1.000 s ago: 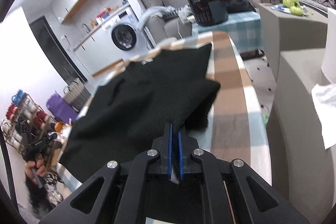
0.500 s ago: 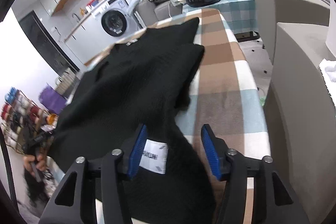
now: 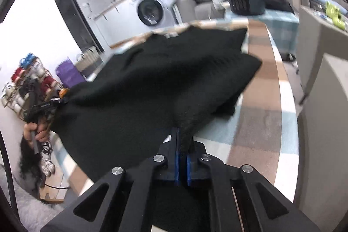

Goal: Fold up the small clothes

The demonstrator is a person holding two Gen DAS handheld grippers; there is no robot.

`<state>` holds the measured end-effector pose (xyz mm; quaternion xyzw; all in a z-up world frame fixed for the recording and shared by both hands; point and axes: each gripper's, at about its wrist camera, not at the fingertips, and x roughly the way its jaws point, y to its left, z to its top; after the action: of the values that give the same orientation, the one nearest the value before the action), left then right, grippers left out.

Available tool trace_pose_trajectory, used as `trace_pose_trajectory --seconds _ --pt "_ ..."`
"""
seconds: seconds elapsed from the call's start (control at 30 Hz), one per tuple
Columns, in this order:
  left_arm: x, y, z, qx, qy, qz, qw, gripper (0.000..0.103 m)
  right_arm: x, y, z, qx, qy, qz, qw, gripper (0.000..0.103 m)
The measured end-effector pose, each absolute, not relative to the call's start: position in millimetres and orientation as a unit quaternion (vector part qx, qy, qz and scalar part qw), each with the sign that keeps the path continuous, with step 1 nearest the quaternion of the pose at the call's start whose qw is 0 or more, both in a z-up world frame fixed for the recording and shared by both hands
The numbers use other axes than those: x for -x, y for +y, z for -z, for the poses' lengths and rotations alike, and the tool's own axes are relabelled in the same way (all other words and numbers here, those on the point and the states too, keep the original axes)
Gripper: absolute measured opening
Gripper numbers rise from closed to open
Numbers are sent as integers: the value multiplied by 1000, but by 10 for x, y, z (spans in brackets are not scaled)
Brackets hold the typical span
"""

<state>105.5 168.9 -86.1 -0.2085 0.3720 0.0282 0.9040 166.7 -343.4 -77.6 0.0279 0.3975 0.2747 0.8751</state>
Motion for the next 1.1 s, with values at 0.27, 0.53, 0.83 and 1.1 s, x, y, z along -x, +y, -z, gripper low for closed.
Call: trace_pose_trajectory --seconds 0.27,0.53,0.83,1.1 --pt "-761 1745 351 220 305 -17 927 4 -1516 -3690 188 -101 292 -277 910 4" --pt "-1173 1913 346 246 310 -24 918 4 -1959 -3660 299 -134 318 -175 922 4" --pt "-1916 1949 917 250 395 -70 881 10 -2553 -3553 776 -128 409 -120 895 19" --pt "-1914 1926 1255 242 426 -69 869 56 -2549 -3882 971 -155 428 -113 883 64"
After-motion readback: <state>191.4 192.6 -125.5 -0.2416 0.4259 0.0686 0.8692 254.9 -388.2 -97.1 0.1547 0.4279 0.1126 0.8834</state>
